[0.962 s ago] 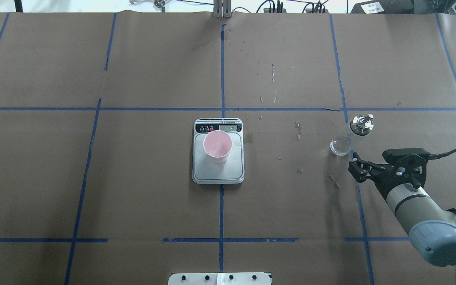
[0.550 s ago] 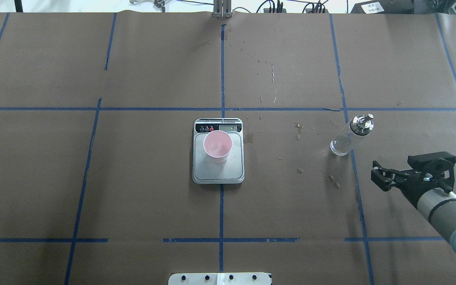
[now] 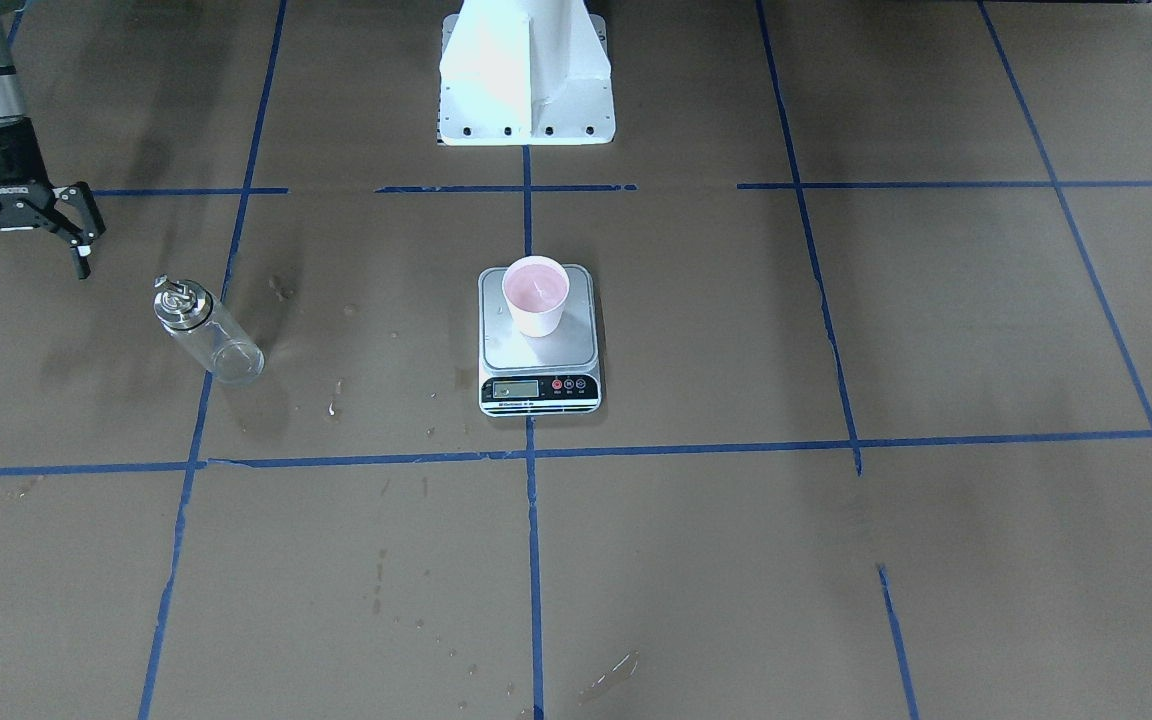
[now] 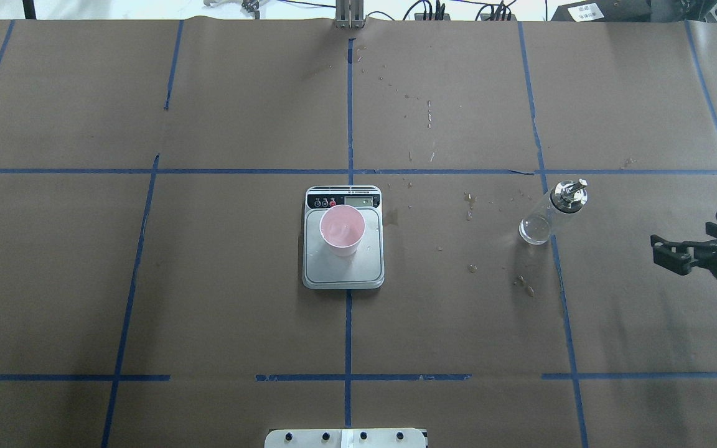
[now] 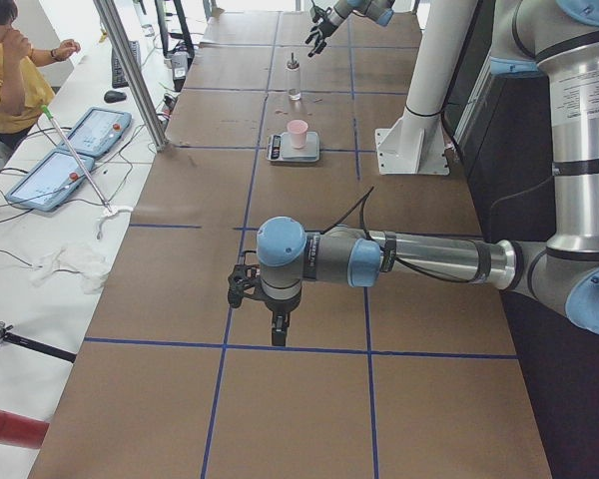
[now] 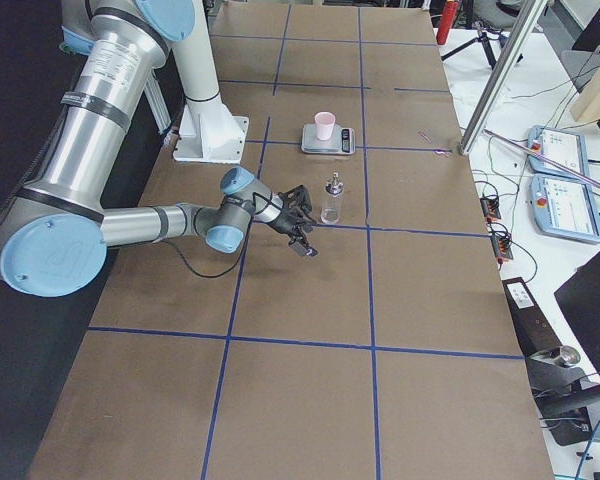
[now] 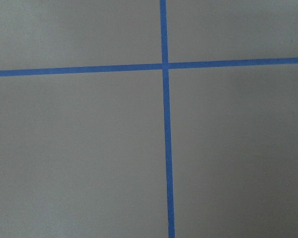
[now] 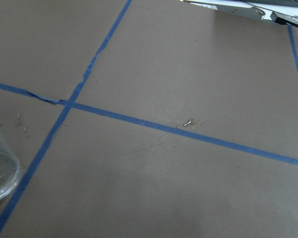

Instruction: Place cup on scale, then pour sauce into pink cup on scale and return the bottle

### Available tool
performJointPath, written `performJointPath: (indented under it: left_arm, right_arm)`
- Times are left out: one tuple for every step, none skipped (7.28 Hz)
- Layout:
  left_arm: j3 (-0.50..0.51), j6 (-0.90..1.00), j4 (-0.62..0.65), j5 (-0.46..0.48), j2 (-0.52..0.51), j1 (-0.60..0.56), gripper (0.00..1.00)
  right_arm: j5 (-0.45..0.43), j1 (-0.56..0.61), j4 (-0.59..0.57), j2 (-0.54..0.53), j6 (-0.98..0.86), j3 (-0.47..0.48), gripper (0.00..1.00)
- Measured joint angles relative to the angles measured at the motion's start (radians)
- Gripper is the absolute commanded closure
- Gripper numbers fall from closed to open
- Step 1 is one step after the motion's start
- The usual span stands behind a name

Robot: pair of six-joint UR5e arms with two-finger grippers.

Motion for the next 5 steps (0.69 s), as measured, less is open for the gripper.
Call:
performJointPath:
  left_arm:
    - [-0.001, 0.0, 0.0, 0.0, 0.0, 0.0, 0.0]
    - [-0.001, 0.0, 0.0, 0.0, 0.0, 0.0, 0.0]
    - [-0.001, 0.0, 0.0, -0.001, 0.0, 0.0, 0.0]
    - [-0.001, -0.001, 0.0, -0.001, 0.0, 0.0, 0.0]
    - [-0.001, -0.001, 0.0, -0.001, 0.0, 0.0, 0.0]
  right_arm:
    - [0.128, 0.121, -0.001, -0.001, -0.099, -0.011, 0.0]
    - [0.275, 0.26, -0.009, 0.002, -0.209, -0.029, 0.0]
    - [0.417, 0.392, -0.03, 0.006, -0.305, -0.048, 0.0]
    - [0.544, 0.517, -0.094, 0.02, -0.409, -0.06, 0.0]
    - [0.636, 0.628, -0.197, 0.043, -0.541, -0.064, 0.0]
